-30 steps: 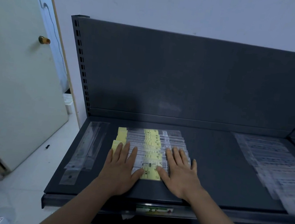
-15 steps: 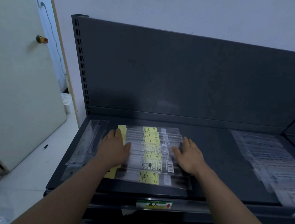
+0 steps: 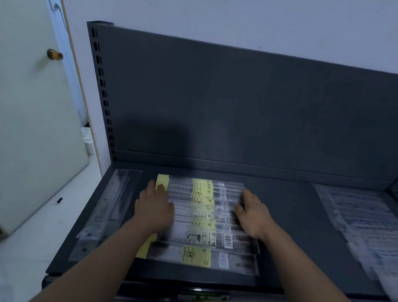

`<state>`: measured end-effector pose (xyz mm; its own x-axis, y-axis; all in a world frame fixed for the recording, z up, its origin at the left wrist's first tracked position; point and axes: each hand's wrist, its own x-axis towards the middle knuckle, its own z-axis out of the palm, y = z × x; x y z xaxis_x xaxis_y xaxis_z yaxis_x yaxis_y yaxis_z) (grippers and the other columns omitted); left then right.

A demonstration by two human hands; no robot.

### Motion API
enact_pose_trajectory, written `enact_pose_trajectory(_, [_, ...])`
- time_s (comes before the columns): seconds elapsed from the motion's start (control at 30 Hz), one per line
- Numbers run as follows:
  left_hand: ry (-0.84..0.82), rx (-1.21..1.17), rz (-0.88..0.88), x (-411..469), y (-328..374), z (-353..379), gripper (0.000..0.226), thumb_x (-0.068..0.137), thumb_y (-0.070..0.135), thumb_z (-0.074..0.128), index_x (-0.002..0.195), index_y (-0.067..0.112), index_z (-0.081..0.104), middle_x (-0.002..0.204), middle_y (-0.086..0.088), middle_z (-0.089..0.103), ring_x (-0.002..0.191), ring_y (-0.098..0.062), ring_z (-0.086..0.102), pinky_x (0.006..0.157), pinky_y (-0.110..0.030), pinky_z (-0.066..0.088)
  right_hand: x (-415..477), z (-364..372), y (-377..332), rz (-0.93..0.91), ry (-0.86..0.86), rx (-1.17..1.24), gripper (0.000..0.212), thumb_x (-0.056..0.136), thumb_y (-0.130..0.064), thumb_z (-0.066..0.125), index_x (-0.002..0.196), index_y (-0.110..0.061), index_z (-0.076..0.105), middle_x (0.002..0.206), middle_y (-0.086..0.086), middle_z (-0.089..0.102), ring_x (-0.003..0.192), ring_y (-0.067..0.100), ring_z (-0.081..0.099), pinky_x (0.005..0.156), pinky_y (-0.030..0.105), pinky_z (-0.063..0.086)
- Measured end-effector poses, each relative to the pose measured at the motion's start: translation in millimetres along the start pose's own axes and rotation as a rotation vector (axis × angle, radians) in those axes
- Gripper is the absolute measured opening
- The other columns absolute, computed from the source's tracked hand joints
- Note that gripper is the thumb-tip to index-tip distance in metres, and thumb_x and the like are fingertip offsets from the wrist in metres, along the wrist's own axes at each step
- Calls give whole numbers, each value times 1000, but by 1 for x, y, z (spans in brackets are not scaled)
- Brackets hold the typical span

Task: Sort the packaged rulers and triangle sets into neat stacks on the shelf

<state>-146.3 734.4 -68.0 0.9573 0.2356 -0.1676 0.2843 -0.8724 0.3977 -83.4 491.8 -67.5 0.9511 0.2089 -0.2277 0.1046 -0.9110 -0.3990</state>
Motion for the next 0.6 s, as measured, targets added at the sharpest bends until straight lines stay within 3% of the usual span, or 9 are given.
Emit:
enact_pose_trajectory(0.07, [9, 42, 36, -10, -1, 6, 51, 100, 32, 37, 143, 7, 27, 158, -12, 11, 138, -34, 23, 109, -42, 25, -3, 6, -1, -12, -37, -103, 65, 102, -43, 22, 153, -10, 1, 161, 7, -1, 149, 21, -1, 121, 39, 0])
enact_pose_trajectory(0.23, [91, 129, 65, -14, -5, 7, 56, 101, 39, 28, 149, 11, 20, 159, -8, 13, 143, -28, 18, 113, -43, 20, -13, 9, -4, -34, 39, -136, 67, 101, -48, 21, 153, -15, -5, 160, 5, -16, 148, 20, -14, 120, 40, -7])
enact_pose_trajectory(0.4, [-6, 249, 143, 0, -4, 5, 61, 100, 50, 14, 154, 25, 3, 162, 1, -3, 149, -24, -6, 117, -54, -4, -12, 11, -23, -173, 21, -266, 61, 101, -50, 17, 153, -25, -1, 160, 4, -13, 147, 21, -15, 119, 43, -9])
enact_pose_trajectory(0.6, [-25, 247, 156, -12, -12, 11, 61, 100, 51, 14, 154, 26, 3, 162, 0, 1, 148, -26, 1, 119, -52, 5, -15, 21, -20, -228, -31, -331, 61, 100, -54, 10, 153, -28, -4, 161, 0, -13, 147, 17, -16, 119, 43, -11])
